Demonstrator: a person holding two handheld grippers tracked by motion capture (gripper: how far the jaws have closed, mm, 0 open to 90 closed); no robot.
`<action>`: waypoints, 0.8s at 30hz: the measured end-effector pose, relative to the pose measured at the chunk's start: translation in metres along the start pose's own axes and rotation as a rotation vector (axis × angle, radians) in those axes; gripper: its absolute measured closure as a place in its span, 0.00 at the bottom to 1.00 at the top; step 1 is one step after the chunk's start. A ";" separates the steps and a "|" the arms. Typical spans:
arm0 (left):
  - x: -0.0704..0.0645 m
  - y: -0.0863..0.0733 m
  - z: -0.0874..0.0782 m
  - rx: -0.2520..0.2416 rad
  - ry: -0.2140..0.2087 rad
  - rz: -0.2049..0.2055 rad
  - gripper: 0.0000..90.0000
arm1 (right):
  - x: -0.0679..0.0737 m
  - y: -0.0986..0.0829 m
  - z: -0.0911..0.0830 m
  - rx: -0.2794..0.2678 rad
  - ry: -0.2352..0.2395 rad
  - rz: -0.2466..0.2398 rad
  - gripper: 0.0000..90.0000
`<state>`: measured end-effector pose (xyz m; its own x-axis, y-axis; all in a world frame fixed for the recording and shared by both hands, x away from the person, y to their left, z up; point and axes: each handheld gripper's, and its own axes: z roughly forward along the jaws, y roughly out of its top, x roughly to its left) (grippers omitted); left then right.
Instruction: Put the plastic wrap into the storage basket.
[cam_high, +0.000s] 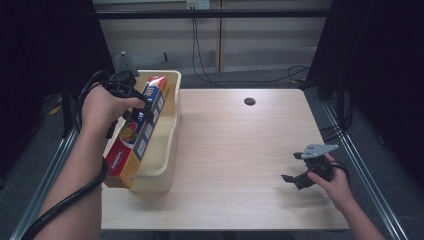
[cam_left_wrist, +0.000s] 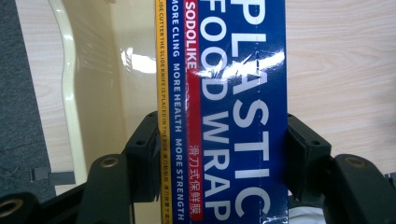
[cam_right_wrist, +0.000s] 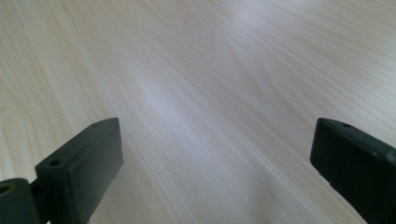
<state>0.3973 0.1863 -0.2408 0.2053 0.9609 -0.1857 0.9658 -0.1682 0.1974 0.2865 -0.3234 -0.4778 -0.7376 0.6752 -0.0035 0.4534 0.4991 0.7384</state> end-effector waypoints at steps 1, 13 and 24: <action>0.000 0.000 0.000 0.000 0.000 0.000 0.45 | 0.000 0.000 0.000 0.000 0.000 0.000 0.03; 0.003 -0.001 0.010 0.015 -0.012 -0.010 0.45 | 0.000 0.000 0.000 0.005 -0.002 0.001 0.03; 0.007 -0.003 0.017 0.029 -0.014 -0.022 0.45 | 0.001 0.000 0.000 0.007 -0.001 -0.003 0.03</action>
<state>0.3986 0.1901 -0.2596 0.1864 0.9612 -0.2032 0.9741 -0.1539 0.1657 0.2855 -0.3230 -0.4779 -0.7384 0.6743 -0.0062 0.4546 0.5046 0.7340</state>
